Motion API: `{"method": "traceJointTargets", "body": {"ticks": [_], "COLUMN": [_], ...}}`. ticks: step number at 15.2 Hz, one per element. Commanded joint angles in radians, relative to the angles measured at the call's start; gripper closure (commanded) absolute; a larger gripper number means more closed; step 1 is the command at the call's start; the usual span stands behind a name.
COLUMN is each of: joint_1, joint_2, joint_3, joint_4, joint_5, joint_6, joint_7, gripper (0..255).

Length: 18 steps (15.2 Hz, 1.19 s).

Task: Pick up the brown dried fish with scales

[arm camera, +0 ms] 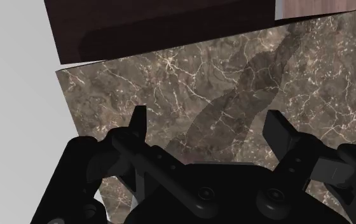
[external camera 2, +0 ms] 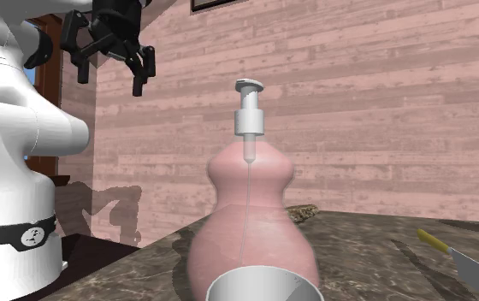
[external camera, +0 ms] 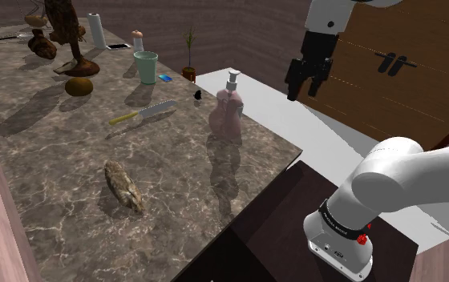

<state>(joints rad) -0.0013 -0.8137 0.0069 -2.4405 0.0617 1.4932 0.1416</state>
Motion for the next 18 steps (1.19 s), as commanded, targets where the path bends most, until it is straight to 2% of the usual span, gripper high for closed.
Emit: {"method": "traceJointTargets", "body": {"ticks": [1, 9, 18], "joint_1": [0.000, 0.063, 0.117], "joint_2": [0.000, 0.070, 0.279], "joint_3": [0.000, 0.142, 0.315], "joint_4": [0.000, -0.113, -0.129], "joint_5": [0.000, 0.125, 0.218], "joint_6": [0.000, 0.263, 0.586], "joint_7": [0.000, 0.126, 0.261], "gripper": [0, 0, 0]}}
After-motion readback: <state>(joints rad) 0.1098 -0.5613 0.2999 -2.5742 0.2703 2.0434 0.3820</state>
